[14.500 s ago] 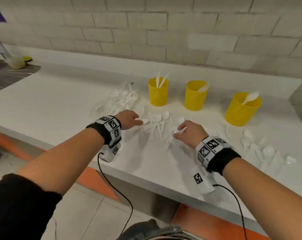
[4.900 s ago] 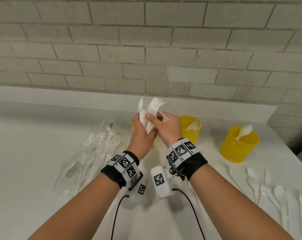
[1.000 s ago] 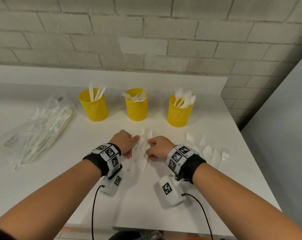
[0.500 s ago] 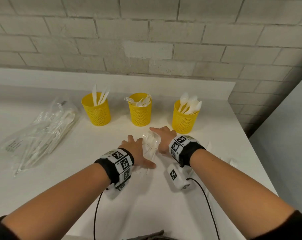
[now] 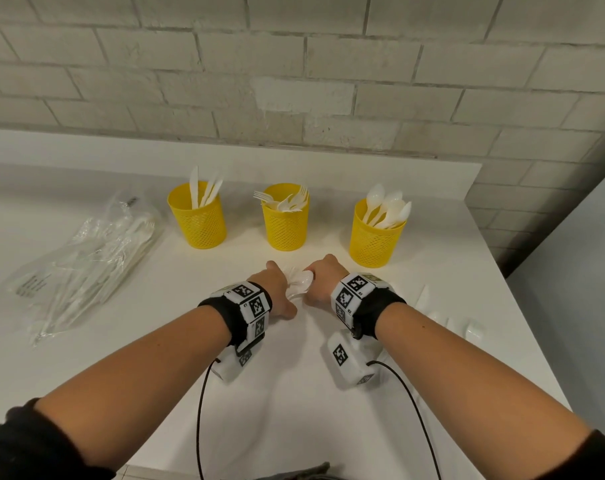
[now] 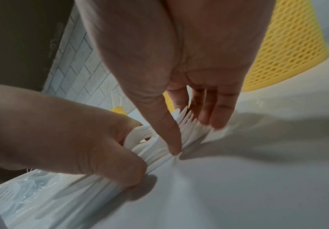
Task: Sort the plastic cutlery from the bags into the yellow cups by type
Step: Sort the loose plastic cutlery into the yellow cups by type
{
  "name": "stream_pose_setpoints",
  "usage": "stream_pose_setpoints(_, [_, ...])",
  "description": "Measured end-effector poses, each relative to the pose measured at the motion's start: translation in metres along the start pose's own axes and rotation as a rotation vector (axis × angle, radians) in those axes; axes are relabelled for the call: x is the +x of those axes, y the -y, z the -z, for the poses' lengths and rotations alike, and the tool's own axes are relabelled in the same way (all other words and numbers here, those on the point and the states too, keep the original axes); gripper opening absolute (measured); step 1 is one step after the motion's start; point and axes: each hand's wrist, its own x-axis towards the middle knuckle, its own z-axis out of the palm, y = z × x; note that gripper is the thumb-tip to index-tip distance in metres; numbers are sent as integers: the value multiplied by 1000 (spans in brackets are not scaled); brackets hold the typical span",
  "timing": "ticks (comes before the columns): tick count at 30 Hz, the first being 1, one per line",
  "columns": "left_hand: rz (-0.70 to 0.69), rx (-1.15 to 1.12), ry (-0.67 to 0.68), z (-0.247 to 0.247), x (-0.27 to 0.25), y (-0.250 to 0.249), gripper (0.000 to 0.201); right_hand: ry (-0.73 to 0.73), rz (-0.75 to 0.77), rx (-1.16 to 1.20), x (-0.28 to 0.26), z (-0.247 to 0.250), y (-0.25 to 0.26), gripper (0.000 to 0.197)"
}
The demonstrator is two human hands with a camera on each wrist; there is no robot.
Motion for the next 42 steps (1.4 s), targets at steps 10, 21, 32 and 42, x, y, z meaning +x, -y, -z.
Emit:
stream_pose_setpoints(10, [-141, 178, -86, -14, -3, 1, 58, -69, -30, 40, -6, -3, -2, 47])
stream_pose_setpoints(21, [-238, 129, -113, -14, 3, 15, 37, -49, 27, 441, -11, 2, -17, 54])
stream_pose_setpoints(32, [-468, -660, -147, 46, -2, 24, 28, -361, 125, 900, -27, 37, -6, 59])
stream_pose_setpoints(42, [-586, -1345, 263, 73, -10, 17, 14, -402, 237, 1153, -33, 63, 36, 32])
